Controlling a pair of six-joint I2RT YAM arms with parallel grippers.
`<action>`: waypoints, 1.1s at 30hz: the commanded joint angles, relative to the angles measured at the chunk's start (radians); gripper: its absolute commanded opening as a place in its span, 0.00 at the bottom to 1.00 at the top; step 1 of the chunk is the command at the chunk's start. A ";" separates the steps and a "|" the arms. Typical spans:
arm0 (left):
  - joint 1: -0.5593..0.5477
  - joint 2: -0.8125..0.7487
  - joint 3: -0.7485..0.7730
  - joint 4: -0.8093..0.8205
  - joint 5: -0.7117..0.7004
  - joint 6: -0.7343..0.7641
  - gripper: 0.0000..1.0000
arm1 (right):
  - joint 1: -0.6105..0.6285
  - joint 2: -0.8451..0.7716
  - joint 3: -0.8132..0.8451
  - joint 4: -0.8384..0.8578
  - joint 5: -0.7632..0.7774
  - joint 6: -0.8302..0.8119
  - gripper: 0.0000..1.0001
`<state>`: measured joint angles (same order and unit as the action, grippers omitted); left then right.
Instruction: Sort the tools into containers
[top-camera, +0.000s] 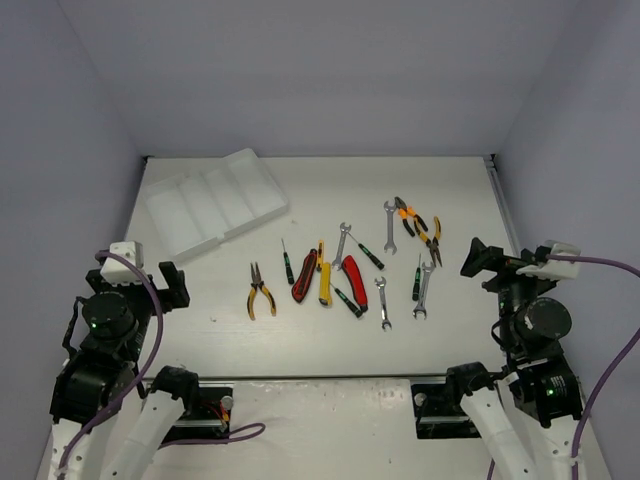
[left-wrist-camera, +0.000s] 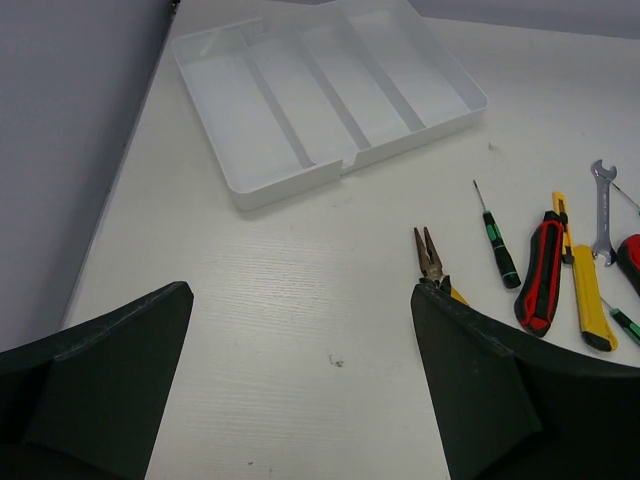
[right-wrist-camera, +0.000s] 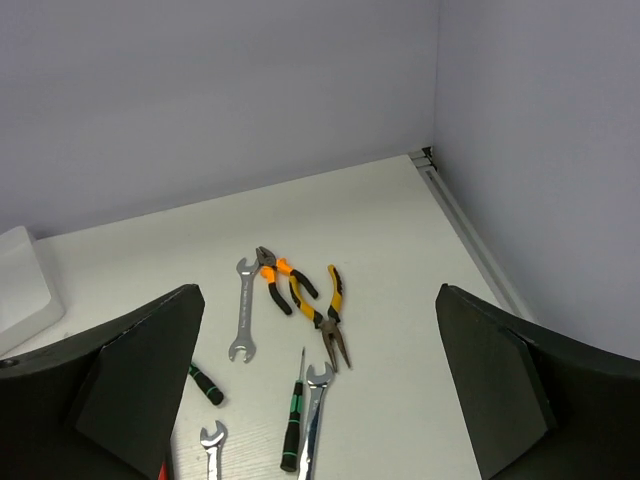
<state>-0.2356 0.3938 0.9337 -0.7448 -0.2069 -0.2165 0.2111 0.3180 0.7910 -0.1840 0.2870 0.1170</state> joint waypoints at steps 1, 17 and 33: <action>-0.006 0.138 0.023 0.036 0.118 -0.005 0.89 | 0.007 0.010 -0.011 0.075 -0.065 0.013 1.00; -0.137 0.817 0.100 0.071 0.253 -0.175 0.89 | 0.008 0.175 -0.044 0.069 -0.235 0.128 1.00; -0.171 1.071 -0.033 0.335 0.230 -0.320 0.54 | 0.010 0.203 -0.090 0.064 -0.267 0.162 1.00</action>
<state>-0.3788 1.4345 0.9210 -0.4938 0.0586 -0.4901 0.2115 0.4901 0.6918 -0.1870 0.0386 0.2657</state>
